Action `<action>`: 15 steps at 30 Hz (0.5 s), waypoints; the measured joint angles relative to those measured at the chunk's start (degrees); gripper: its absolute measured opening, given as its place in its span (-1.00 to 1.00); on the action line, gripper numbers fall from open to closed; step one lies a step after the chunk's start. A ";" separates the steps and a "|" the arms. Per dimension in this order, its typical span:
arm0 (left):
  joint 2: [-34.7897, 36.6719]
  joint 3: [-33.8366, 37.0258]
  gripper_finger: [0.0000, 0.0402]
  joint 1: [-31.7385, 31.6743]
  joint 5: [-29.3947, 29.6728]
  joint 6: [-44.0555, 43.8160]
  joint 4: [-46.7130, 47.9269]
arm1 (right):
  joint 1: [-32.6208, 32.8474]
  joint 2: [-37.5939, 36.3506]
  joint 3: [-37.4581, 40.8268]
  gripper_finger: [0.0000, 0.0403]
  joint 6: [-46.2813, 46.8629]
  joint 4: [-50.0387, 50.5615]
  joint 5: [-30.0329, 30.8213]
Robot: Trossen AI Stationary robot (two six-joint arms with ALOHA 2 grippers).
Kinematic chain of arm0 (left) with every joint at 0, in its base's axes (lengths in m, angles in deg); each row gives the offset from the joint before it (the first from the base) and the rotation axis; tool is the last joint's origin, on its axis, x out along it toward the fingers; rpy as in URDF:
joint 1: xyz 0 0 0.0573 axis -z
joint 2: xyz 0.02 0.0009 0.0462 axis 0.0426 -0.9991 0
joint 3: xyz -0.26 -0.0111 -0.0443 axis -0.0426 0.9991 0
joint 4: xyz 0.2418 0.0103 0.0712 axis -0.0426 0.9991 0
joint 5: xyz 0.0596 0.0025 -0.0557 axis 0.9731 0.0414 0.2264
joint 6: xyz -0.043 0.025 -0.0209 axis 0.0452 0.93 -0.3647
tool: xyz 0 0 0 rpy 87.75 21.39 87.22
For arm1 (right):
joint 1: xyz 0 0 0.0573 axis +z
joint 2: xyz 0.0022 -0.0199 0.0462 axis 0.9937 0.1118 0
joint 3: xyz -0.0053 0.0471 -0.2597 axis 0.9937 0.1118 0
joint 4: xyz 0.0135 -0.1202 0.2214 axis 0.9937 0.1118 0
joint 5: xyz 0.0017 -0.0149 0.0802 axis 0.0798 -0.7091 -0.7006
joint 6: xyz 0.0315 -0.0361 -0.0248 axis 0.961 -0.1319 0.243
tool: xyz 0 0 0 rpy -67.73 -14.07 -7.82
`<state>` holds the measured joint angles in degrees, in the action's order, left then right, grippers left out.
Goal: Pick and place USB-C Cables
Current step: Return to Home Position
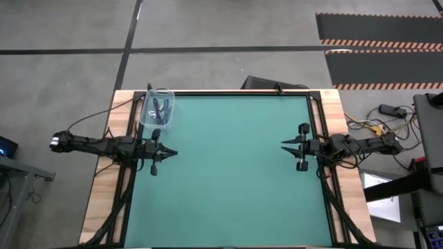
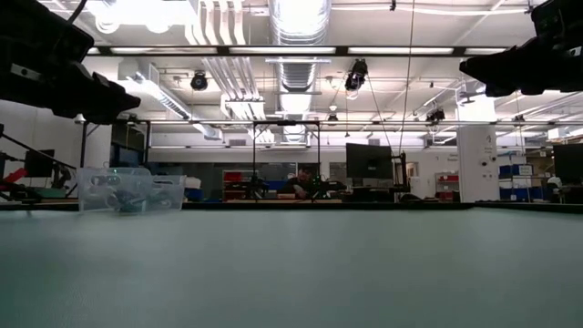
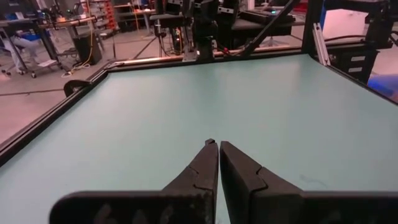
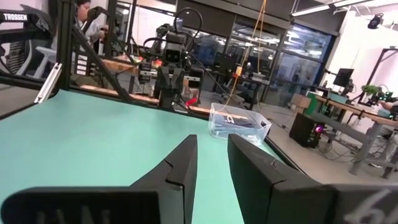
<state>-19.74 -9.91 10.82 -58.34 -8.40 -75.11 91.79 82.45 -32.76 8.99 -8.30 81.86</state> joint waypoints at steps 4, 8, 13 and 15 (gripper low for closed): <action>0.01 0.15 -1.00 0.00 0.04 0.00 -0.88 | 0.00 0.00 0.00 -0.62 -0.04 0.01 0.00; 0.00 0.24 -1.00 0.00 0.07 0.01 -1.18 | 0.00 0.00 0.02 -0.65 -0.06 0.01 0.00; -0.44 0.34 -1.00 0.00 0.07 0.02 -1.41 | 0.00 0.00 0.02 -0.66 -0.05 0.01 0.00; -0.84 0.33 -1.00 0.00 0.06 0.02 -1.41 | 0.00 0.00 0.02 -0.66 -0.04 0.01 0.00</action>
<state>-20.58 -9.58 10.82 -58.28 -8.38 -76.52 91.79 82.45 -32.74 8.94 -8.28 81.86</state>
